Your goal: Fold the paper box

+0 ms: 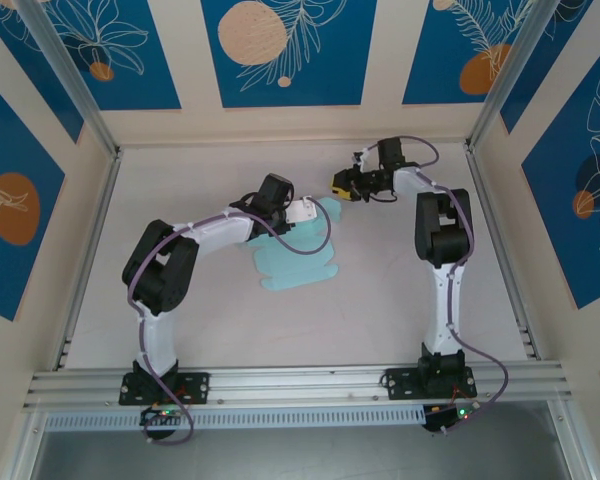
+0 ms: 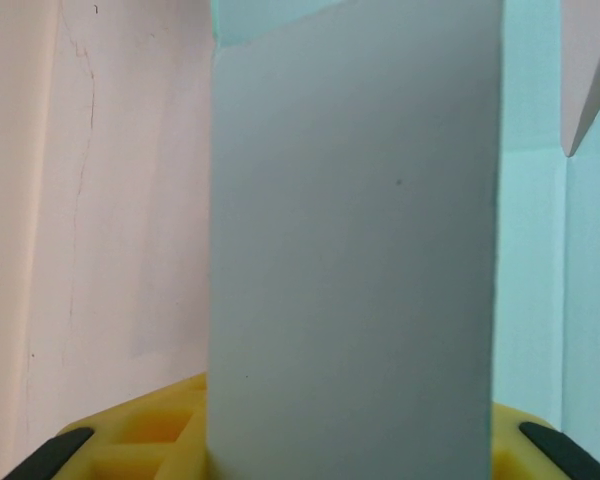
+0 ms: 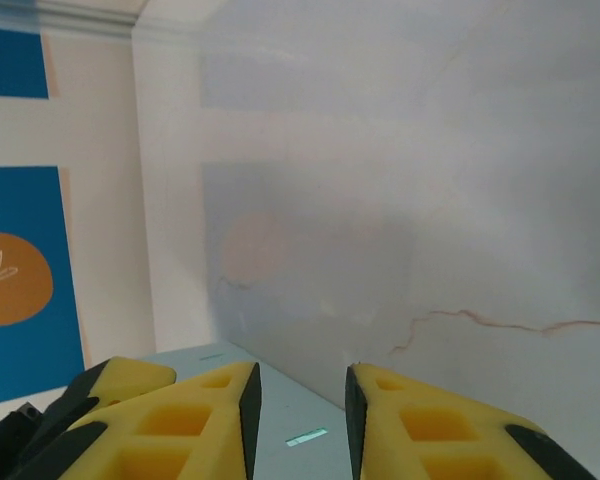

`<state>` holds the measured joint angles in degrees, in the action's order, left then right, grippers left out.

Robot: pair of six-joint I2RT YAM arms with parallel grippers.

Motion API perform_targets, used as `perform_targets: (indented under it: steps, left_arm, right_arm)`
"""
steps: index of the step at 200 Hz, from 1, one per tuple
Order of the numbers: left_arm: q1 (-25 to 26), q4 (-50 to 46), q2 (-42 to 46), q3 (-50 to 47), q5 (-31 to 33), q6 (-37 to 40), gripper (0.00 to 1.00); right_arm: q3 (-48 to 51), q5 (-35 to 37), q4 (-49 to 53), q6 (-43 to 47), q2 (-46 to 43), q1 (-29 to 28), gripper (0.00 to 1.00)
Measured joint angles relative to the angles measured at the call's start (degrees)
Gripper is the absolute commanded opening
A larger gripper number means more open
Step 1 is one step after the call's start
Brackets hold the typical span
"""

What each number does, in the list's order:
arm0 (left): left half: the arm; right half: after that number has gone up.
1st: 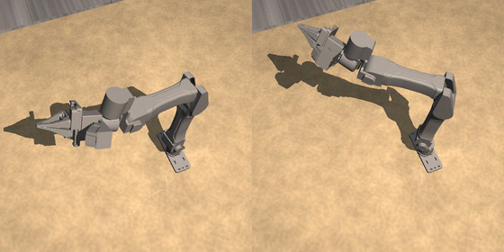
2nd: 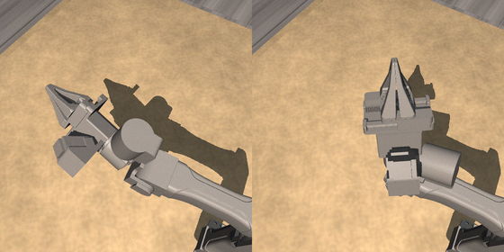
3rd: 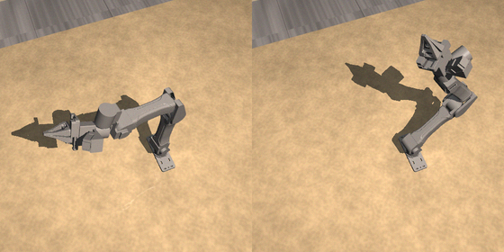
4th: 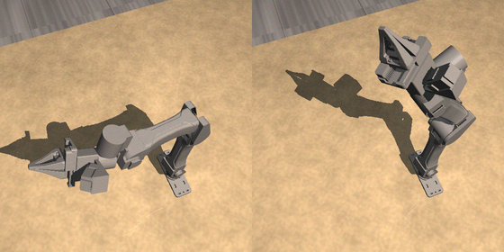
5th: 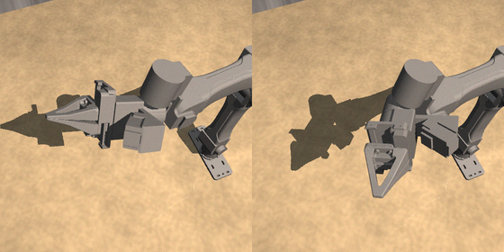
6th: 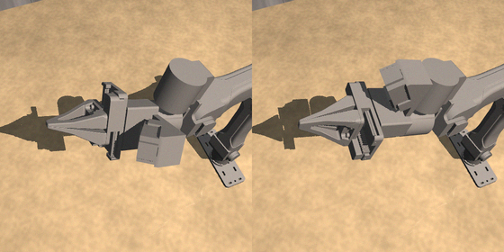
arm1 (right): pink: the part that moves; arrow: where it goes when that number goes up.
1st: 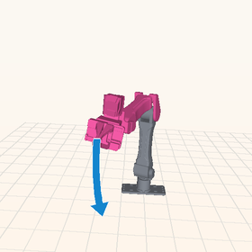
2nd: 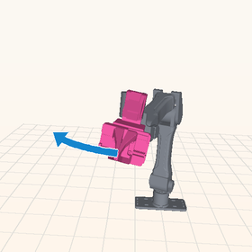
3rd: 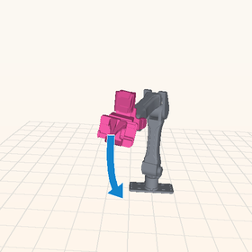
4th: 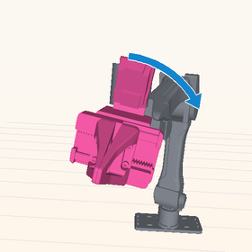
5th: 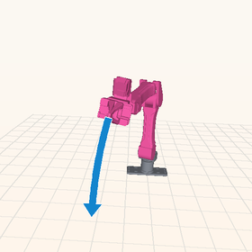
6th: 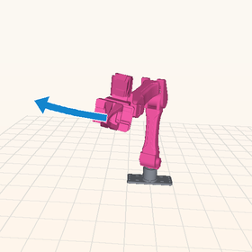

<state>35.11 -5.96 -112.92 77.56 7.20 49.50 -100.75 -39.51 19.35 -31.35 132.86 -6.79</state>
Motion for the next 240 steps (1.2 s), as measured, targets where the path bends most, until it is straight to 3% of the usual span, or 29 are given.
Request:
perform_targets:
  steps: [40,71,162,240]
  left_arm:
    - [0.04,0.0,0.0,0.04,0.24,-0.02,0.26]
    - [0.07,0.15,-0.02,0.07,0.39,-0.02,0.26]
    - [0.17,0.76,-0.04,0.07,0.44,-0.04,0.26]
    - [0.44,1.29,-0.07,0.04,1.46,-0.02,0.26]
  right_arm:
    - [0.46,-1.99,0.52,0.83,0.44,-1.84,0.31]
    - [6.49,-2.73,-2.01,0.76,-0.35,-1.84,0.31]
    - [18.84,-0.79,-8.28,-0.11,-11.32,-1.84,0.32]
    - [27.02,-1.03,-15.41,-5.11,-14.36,-4.2,0.32]
